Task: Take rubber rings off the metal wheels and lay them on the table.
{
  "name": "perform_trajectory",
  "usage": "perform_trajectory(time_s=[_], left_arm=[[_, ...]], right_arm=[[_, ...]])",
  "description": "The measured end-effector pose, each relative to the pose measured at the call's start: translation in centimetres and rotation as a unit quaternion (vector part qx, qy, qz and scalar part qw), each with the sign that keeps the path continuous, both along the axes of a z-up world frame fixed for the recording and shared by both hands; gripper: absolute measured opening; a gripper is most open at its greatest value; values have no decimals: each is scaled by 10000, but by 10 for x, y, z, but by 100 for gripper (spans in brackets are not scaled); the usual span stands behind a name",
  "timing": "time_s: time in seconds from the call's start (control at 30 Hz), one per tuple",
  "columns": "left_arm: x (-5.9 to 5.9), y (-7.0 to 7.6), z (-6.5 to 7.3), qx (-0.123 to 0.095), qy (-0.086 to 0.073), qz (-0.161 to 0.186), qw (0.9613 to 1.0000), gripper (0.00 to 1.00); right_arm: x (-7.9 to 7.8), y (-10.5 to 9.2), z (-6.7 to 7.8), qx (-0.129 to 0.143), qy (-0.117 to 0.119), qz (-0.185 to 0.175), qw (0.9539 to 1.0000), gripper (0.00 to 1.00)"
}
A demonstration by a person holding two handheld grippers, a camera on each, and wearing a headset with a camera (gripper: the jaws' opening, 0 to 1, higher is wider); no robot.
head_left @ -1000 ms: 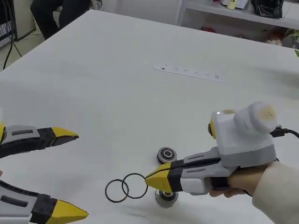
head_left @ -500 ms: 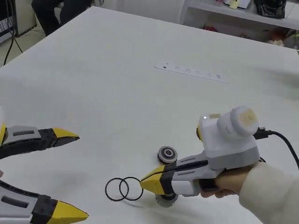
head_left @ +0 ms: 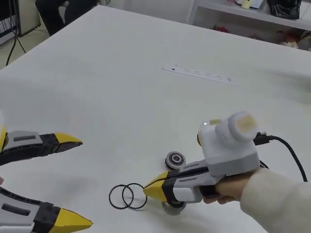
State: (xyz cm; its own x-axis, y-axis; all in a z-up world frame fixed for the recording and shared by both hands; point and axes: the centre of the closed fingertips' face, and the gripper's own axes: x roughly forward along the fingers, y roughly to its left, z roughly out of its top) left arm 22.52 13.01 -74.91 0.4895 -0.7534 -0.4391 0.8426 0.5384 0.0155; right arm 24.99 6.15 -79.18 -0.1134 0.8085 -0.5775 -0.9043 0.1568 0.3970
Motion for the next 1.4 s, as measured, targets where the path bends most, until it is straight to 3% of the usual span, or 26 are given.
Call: perform_trajectory(time_s=[0.83, 1.4], left_arm=[[2, 4, -2, 78, 45, 27, 10000, 85], [5, 3, 1, 91, 15, 2, 10000, 85]], right_arm=[[8, -2, -14, -269, -115, -59, 9996, 8], [17, -17, -1, -270, -327, -153, 9990, 15]])
